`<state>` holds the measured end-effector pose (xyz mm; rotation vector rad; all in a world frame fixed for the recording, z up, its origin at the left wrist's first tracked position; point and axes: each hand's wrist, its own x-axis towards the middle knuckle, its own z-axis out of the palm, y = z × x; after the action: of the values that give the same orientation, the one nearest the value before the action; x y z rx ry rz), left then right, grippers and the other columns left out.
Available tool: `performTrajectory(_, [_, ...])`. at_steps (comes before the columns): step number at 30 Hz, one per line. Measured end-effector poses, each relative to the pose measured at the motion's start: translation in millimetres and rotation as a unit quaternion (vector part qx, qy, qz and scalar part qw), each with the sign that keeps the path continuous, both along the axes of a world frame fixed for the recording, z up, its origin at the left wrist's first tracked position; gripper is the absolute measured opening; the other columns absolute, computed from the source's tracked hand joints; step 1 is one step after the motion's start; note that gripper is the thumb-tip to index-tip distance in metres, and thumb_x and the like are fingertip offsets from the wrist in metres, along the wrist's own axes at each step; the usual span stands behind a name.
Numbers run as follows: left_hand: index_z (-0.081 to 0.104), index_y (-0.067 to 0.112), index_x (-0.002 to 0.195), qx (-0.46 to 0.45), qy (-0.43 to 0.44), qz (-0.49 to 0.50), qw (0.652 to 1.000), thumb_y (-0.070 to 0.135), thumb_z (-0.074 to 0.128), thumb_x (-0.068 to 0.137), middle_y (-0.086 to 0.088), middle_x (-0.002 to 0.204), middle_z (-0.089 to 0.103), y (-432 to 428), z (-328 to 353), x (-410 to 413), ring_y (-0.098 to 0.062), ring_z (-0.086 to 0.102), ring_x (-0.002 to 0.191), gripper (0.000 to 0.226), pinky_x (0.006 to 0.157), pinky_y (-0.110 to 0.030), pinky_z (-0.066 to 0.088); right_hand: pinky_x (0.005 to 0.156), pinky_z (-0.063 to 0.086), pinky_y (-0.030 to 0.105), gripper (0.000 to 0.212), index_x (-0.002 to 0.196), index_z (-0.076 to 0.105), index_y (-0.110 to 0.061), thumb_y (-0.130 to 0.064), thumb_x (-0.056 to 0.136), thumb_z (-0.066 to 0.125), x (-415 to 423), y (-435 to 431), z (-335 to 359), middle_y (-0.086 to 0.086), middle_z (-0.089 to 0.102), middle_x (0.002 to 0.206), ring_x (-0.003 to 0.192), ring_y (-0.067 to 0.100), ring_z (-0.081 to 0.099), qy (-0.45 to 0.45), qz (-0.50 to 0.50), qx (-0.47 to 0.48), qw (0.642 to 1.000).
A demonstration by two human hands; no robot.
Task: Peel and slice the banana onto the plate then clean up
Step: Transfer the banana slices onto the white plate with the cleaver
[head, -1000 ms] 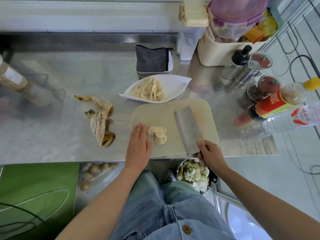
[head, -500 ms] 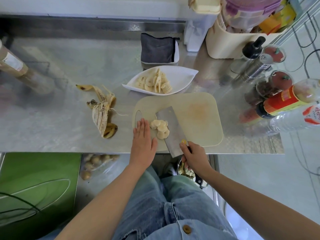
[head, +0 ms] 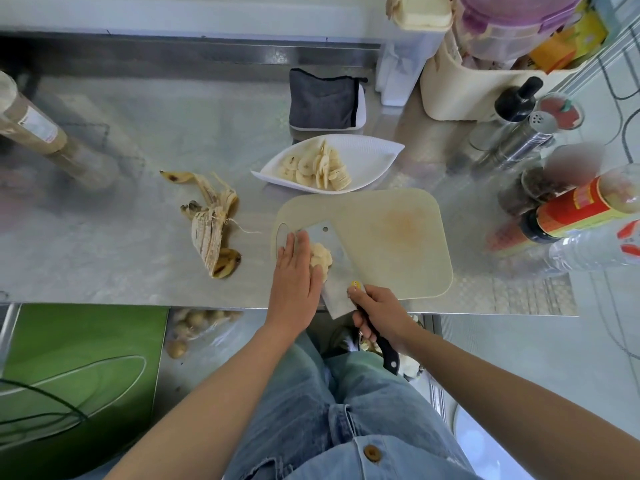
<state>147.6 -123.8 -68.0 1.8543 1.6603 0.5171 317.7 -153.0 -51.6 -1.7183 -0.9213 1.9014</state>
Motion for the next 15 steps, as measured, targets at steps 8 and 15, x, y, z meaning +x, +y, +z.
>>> performTrajectory(8, [0.023, 0.014, 0.150, 0.071, -0.013, 0.018, 0.997, 0.036, 0.021, 0.098, -0.007, 0.156, 0.024, 23.8, 13.6, -5.8, -0.019, 0.018, 0.144, 0.056, 0.117, -0.039, 0.018, 0.032, 0.030, 0.019, 0.029, 0.077, 0.047, -0.010, -0.028, 0.098, 0.050, 23.7, 13.8, 22.7, 0.008, 0.050, 0.054, 0.031, 0.013, 0.038, 0.052, -0.058, 0.009, 0.997])
performTrajectory(15, [0.040, 0.021, 0.142, 0.108, 0.035, 0.043, 0.993, 0.031, 0.025, 0.097, -0.008, 0.150, 0.030, 49.3, 27.0, -11.0, -0.023, 0.025, 0.138, 0.048, 0.112, -0.042, 0.024, 0.033, 0.029, 0.020, 0.028, 0.076, 0.047, -0.011, -0.029, 0.098, 0.050, 44.9, 56.9, 45.9, 0.008, 0.048, 0.054, 0.035, 0.016, 0.038, 0.027, -0.156, 0.051, 0.986])
